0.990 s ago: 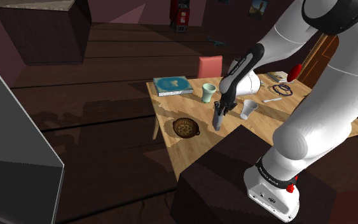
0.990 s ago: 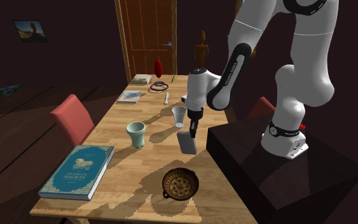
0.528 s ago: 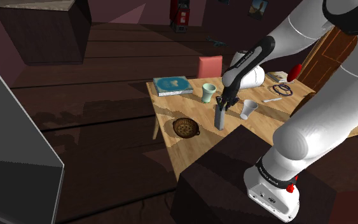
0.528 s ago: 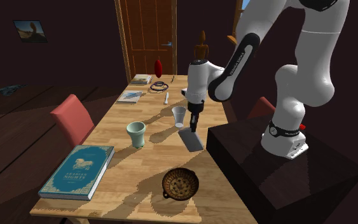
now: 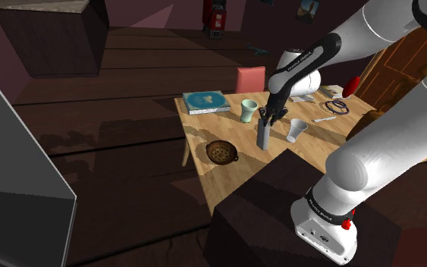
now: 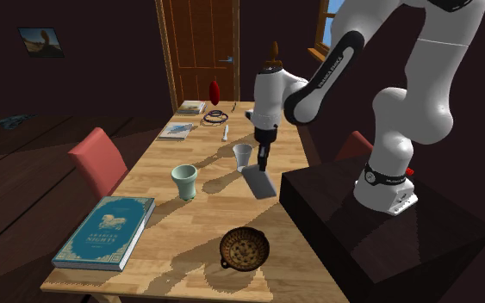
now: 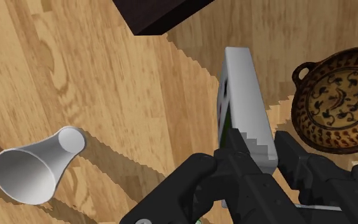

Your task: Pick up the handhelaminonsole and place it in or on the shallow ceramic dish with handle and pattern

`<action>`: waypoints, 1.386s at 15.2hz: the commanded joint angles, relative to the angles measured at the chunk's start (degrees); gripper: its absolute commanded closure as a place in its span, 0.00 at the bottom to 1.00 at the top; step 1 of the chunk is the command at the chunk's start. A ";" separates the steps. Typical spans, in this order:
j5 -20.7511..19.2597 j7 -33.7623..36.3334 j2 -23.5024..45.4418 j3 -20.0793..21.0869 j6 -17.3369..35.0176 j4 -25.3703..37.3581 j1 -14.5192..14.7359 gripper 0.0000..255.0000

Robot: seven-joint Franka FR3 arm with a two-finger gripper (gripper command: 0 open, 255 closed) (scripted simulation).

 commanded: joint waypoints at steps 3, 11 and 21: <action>0.53 5.61 -2.15 3.47 -3.53 1.13 2.73 1.00; 2.69 16.85 -2.54 10.87 -10.48 7.22 8.63 1.00; 2.96 23.49 2.11 14.73 -10.44 11.58 11.60 1.00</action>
